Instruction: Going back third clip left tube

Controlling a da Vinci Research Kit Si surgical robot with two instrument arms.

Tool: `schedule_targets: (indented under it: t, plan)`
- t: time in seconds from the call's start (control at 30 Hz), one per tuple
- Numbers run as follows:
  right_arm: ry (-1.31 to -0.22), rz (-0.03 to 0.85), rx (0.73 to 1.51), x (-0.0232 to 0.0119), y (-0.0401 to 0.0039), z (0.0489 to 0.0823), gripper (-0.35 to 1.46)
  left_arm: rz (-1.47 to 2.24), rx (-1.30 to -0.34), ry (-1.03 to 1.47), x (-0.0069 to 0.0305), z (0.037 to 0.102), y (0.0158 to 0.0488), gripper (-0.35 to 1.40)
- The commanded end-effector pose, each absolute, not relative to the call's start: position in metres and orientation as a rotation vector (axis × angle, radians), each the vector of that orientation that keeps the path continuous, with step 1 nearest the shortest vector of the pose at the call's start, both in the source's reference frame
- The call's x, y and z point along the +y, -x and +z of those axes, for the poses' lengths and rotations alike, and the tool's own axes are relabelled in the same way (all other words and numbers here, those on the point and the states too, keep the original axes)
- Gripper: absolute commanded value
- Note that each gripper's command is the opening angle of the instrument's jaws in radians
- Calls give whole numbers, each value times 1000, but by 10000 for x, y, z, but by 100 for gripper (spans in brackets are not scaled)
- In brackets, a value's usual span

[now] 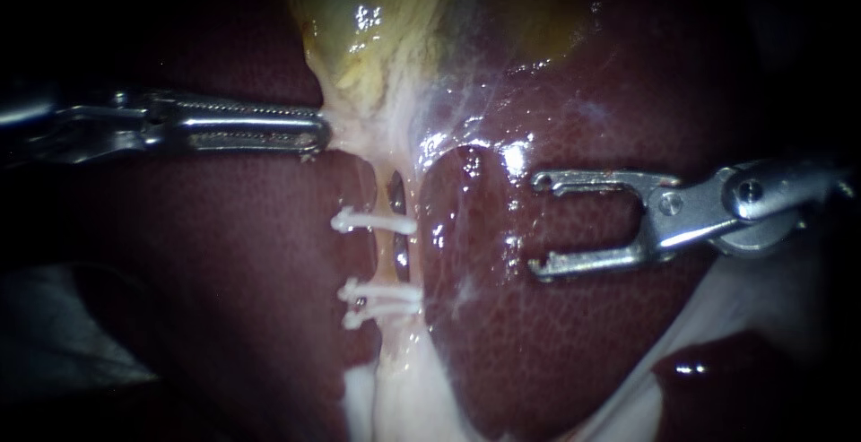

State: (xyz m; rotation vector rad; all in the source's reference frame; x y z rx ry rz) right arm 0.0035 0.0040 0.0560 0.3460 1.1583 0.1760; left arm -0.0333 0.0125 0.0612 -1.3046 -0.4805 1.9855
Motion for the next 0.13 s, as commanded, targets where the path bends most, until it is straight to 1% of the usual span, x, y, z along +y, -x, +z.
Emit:
schedule_targets:
  t: [0.03,0.13]
  plan:
    - [-348,175,1159,40,-36,559,50,1986,-480,1303,125,611,333,-35]
    - [-347,168,1162,39,-36,558,50,1986,-481,1303,125,611,332,-35]
